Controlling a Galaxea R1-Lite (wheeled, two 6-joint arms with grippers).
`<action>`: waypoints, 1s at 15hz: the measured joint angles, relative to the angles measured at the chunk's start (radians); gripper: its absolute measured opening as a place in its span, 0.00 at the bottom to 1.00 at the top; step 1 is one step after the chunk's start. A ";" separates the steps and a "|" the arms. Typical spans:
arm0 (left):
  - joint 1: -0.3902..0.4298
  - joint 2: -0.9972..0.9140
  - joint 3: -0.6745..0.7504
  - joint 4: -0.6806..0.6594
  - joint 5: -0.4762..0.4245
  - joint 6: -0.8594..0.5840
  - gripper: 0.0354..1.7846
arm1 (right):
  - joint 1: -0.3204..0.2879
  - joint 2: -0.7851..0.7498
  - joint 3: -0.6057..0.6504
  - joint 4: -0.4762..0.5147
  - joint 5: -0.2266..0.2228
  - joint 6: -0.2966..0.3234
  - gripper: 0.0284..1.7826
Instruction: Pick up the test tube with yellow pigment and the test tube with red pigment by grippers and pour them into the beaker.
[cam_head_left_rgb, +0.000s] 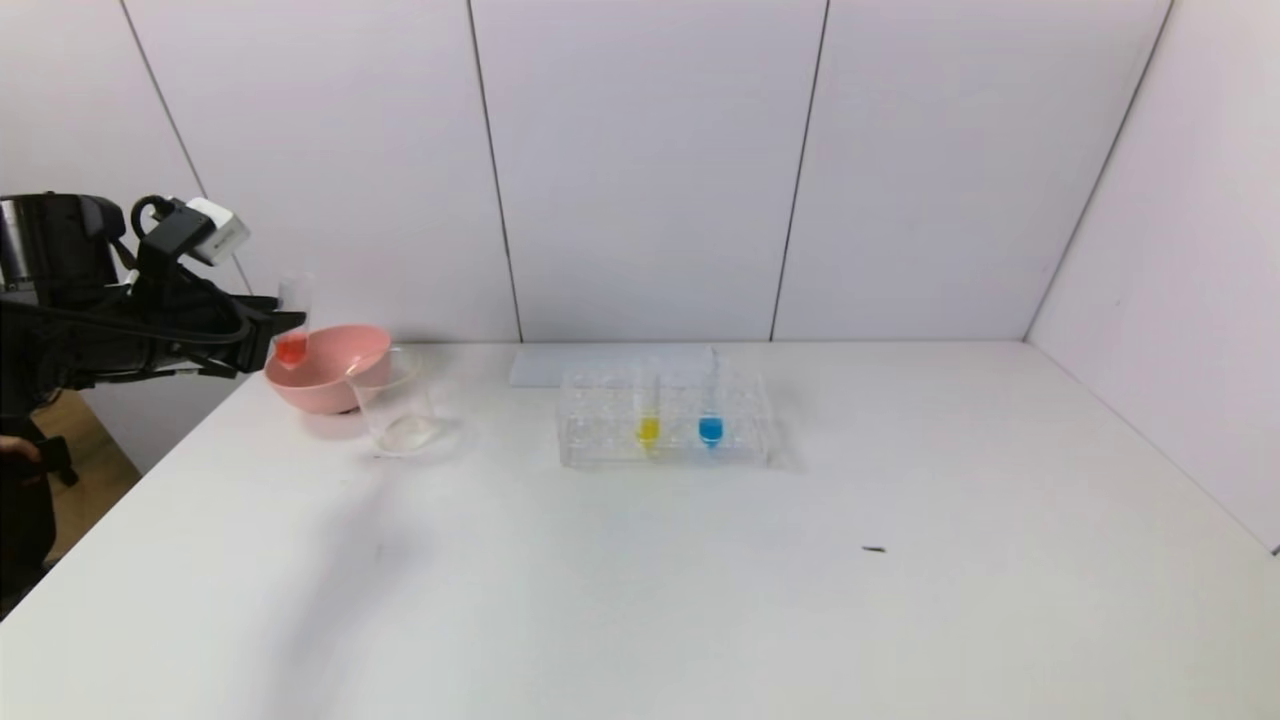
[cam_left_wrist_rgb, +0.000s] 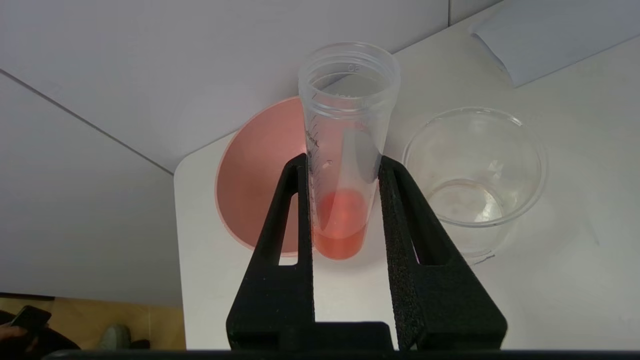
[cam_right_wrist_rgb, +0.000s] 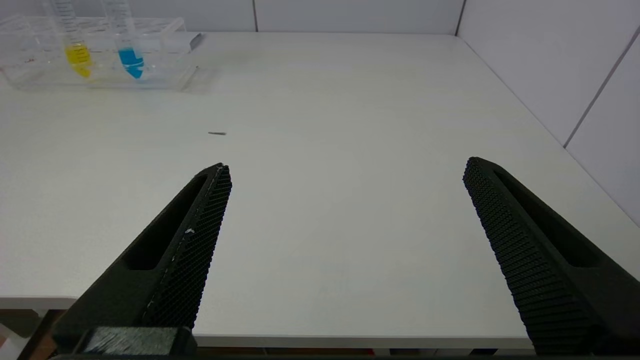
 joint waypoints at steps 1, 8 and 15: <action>0.001 0.000 -0.002 0.008 0.000 0.006 0.23 | 0.000 0.000 0.000 0.000 0.000 0.000 0.95; -0.001 -0.001 -0.035 0.116 0.007 0.078 0.23 | 0.000 0.000 0.000 0.000 0.000 0.000 0.95; -0.004 -0.004 -0.109 0.274 0.006 0.218 0.23 | 0.000 0.000 0.000 0.000 0.000 0.000 0.95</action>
